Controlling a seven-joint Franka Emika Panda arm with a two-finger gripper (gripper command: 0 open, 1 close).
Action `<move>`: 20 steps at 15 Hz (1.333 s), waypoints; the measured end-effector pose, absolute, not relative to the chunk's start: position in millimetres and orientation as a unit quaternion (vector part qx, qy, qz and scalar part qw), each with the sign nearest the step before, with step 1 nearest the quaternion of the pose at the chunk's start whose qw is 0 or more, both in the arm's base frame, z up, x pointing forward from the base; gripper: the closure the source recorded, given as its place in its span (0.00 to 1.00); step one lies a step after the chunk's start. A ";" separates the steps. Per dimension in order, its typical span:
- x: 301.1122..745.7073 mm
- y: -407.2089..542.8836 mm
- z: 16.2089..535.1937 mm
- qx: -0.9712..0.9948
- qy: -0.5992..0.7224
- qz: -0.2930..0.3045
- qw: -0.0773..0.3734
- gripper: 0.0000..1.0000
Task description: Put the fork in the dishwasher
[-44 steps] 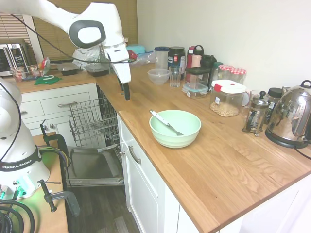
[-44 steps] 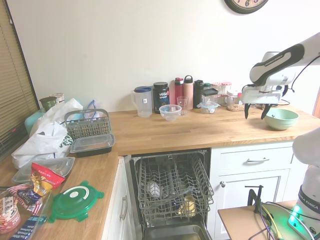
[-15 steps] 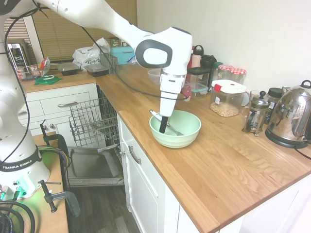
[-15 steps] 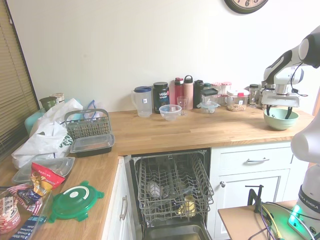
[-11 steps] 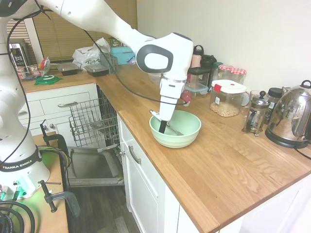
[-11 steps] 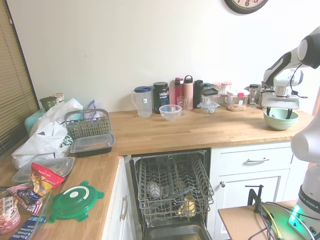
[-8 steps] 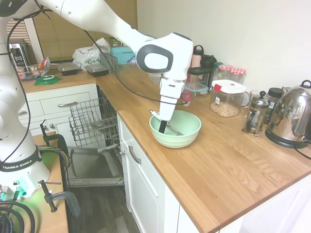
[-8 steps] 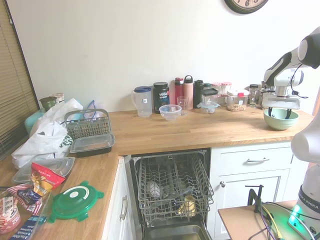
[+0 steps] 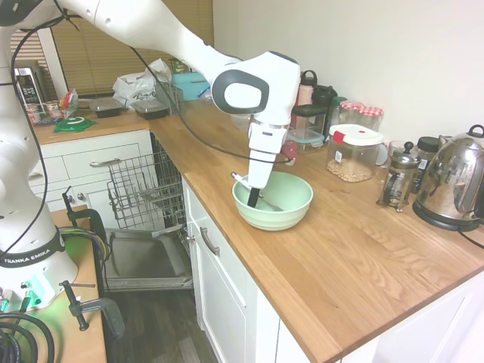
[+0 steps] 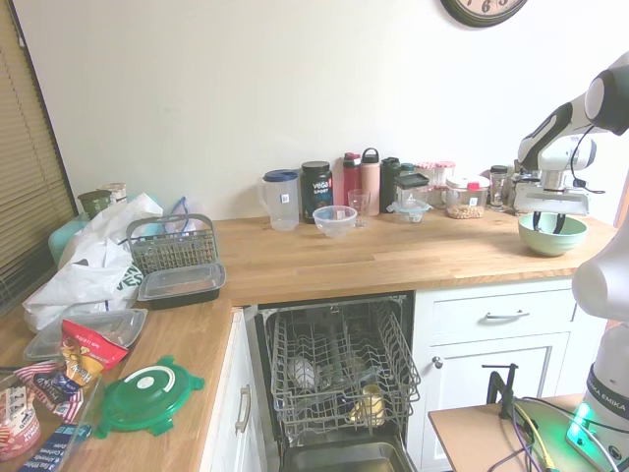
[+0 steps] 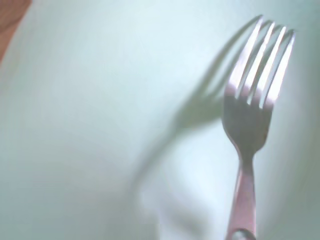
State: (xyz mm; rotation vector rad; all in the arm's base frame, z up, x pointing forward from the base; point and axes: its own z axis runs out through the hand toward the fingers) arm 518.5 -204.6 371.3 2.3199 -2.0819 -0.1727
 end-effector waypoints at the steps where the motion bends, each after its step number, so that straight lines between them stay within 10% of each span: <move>1: 517.8 -206.1 372.9 0.742 -0.668 -0.054 0.009 1.00; 10: 495.9 -205.0 409.2 0.741 -0.670 -0.026 -0.011 1.00; 20: 372.8 -120.7 486.5 0.773 -0.627 0.086 -0.039 1.00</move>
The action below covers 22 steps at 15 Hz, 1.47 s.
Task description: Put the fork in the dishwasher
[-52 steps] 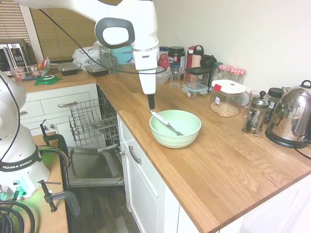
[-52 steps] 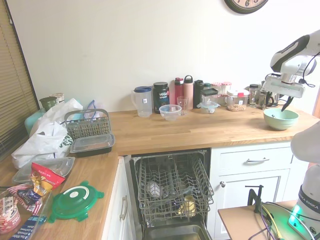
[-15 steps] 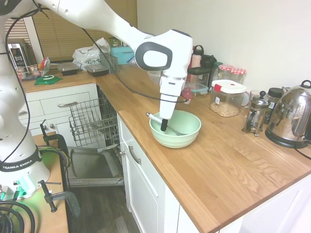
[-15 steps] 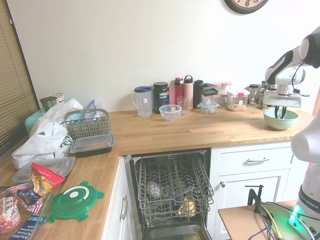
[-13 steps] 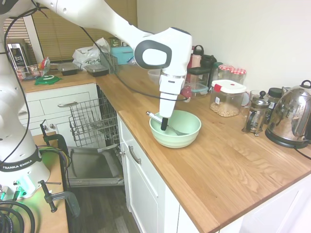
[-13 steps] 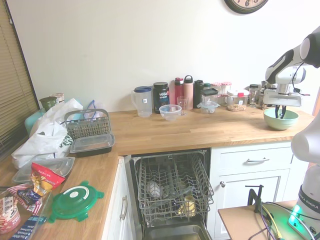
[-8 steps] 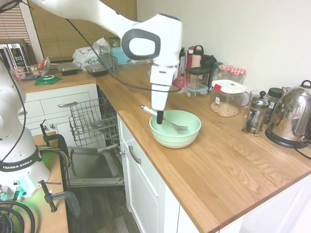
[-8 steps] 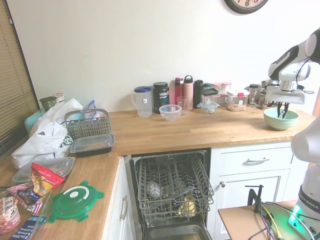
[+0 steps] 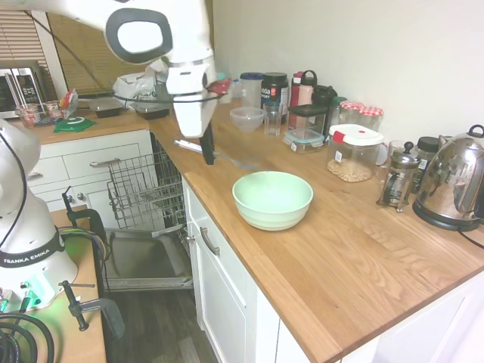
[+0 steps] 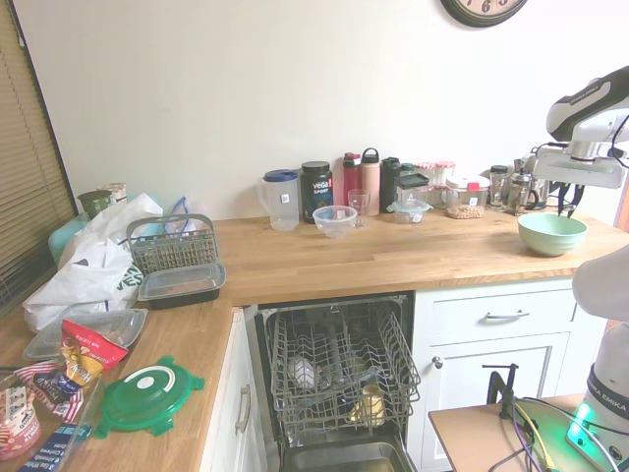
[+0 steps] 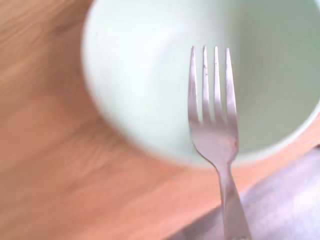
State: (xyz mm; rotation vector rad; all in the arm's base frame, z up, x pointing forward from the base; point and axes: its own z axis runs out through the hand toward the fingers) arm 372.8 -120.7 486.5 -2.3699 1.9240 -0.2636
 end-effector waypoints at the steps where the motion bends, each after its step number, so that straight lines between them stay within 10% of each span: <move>1: 362.8 -100.2 485.5 -0.779 0.618 -0.100 0.033 1.00; 22: 250.7 369.8 359.6 -0.904 0.291 -0.236 -0.209 1.00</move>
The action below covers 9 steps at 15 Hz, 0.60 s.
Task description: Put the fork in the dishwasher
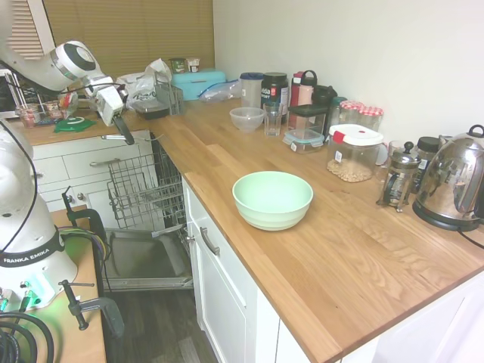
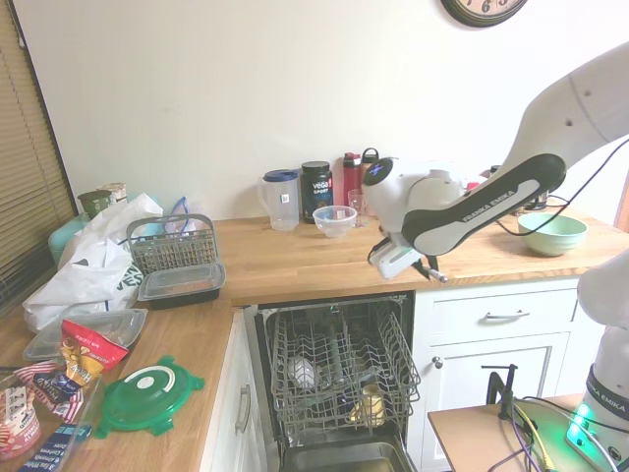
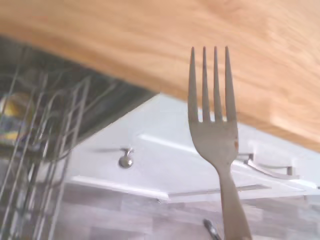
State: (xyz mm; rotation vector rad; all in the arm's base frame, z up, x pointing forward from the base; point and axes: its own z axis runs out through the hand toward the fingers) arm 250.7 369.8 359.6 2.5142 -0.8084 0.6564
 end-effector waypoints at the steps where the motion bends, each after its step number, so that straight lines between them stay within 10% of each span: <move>1: 253.7 378.8 352.0 0.904 -0.285 0.229 0.220 1.00; 9: 253.6 377.0 286.3 0.889 -0.259 0.227 0.302 1.00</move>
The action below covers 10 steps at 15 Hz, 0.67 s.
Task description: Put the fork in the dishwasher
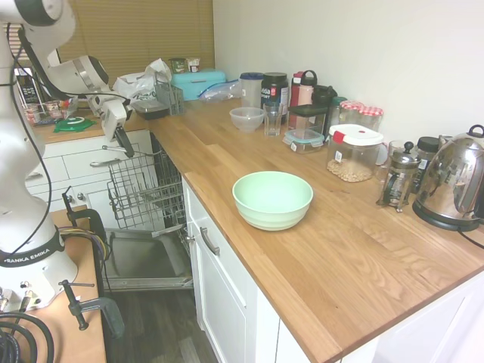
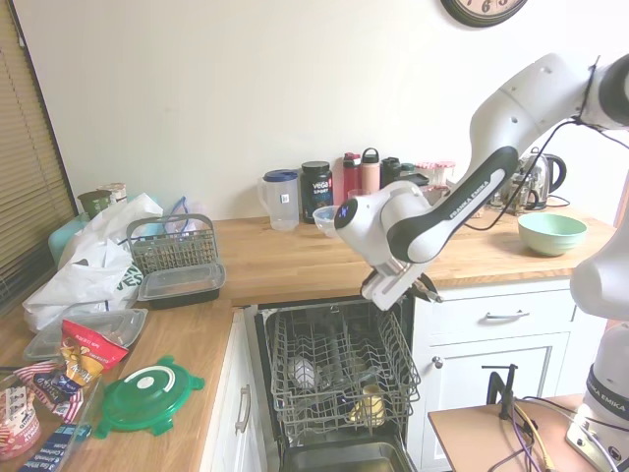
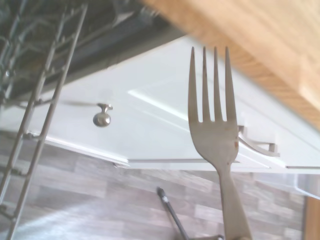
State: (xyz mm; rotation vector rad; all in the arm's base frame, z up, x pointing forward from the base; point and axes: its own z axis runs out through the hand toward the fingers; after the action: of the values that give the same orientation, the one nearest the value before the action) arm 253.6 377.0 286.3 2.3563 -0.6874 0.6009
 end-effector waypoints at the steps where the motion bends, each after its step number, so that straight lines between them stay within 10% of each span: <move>1: 256.3 384.6 272.3 0.888 -0.256 0.227 0.307 1.00; 10: 287.4 502.7 179.8 0.885 -0.256 0.215 0.324 1.00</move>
State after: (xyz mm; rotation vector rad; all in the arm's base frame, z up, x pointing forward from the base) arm 287.4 502.7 179.8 2.3209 -0.6705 0.5640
